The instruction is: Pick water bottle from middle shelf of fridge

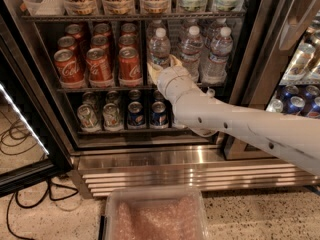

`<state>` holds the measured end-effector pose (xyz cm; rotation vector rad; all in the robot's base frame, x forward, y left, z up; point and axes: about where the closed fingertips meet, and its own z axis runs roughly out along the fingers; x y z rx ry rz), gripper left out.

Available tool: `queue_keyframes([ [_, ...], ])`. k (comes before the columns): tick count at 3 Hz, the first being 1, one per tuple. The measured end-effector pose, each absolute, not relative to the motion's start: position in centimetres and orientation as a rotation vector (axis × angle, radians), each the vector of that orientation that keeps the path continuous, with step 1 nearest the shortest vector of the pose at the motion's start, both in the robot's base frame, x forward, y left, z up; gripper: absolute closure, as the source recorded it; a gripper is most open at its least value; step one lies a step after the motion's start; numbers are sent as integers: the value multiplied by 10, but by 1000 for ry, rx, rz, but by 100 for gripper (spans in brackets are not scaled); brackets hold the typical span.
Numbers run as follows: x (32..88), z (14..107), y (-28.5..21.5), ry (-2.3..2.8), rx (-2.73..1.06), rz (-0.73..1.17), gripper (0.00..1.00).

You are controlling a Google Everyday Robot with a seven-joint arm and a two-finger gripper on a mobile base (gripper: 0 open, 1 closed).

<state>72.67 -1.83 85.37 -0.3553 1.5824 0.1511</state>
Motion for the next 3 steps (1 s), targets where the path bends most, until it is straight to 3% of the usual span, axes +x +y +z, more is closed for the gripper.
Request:
queue_keyframes([
  [1,727,854,-18,1582,-355,151,100],
  [3,718,856,-23,1544,-341,169,100],
])
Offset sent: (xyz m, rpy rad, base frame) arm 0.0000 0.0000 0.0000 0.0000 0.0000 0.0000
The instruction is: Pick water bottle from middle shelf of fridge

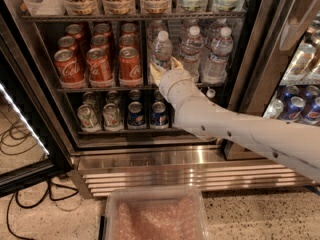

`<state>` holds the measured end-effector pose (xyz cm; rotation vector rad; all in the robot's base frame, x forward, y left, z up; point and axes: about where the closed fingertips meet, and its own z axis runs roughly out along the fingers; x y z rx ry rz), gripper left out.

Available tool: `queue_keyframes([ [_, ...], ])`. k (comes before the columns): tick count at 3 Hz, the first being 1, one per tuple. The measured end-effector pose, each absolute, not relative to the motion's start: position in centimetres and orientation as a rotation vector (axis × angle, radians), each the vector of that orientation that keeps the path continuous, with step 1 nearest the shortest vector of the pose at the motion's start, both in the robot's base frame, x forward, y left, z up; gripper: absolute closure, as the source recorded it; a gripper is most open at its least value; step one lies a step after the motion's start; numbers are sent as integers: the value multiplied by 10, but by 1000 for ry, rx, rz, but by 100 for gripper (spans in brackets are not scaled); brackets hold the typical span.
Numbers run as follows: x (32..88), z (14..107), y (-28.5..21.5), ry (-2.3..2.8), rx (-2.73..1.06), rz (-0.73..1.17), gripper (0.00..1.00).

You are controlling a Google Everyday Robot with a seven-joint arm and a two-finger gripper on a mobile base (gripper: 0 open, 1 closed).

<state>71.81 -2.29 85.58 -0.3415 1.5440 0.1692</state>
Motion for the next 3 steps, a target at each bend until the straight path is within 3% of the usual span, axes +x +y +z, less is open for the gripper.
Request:
queue_keyframes([
  [3,684,882,-40,1408,-313,189,100],
])
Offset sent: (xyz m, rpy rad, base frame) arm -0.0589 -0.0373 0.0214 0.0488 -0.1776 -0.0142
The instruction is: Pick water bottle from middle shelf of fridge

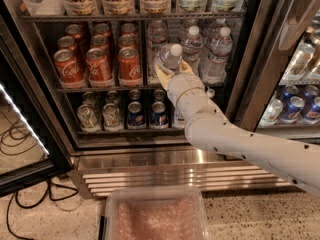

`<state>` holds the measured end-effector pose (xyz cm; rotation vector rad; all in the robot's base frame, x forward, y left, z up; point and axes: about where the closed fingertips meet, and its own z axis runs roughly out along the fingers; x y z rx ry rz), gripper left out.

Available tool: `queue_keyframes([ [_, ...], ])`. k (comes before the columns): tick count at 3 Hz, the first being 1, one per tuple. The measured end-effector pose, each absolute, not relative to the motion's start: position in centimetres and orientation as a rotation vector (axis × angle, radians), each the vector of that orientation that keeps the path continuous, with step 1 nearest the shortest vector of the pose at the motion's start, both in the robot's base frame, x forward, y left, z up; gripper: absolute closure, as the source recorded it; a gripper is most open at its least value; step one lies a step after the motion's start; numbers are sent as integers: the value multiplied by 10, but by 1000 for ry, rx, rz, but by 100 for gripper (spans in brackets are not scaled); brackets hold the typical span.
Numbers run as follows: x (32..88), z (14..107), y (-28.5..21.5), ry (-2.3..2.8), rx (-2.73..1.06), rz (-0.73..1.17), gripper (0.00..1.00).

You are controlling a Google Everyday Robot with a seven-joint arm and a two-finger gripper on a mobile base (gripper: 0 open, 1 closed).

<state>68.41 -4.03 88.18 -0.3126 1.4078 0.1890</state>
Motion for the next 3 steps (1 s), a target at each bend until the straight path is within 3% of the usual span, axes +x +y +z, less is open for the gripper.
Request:
queue_keyframes([
  [2,680,927,-35,1364,-365,217,100],
  [3,637,915,-21,1415,-401,286,100],
])
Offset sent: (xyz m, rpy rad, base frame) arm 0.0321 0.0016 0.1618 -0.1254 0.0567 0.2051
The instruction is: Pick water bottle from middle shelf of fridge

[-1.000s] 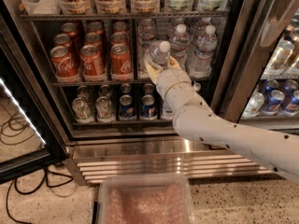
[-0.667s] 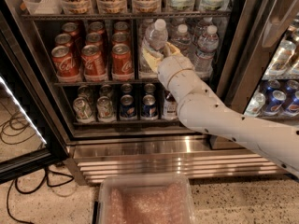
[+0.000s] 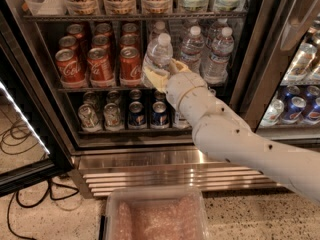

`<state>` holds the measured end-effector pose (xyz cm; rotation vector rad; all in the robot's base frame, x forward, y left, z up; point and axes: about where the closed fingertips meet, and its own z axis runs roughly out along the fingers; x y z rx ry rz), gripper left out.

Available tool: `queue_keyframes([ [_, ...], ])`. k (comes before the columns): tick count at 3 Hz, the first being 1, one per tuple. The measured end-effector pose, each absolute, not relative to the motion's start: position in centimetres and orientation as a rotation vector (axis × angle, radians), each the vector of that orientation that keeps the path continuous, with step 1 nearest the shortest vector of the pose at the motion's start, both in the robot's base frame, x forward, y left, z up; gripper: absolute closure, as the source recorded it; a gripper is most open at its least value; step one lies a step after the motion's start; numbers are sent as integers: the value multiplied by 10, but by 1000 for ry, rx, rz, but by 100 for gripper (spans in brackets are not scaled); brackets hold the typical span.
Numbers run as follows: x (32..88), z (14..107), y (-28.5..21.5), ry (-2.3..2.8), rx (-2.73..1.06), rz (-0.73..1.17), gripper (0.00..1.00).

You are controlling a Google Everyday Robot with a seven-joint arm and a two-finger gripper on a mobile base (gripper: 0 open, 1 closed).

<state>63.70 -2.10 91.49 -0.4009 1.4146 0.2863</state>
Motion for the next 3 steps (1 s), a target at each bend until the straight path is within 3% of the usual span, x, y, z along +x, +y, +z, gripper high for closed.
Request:
queue_keyframes([
  [3,620,905,-15,1448,-396,319,100],
])
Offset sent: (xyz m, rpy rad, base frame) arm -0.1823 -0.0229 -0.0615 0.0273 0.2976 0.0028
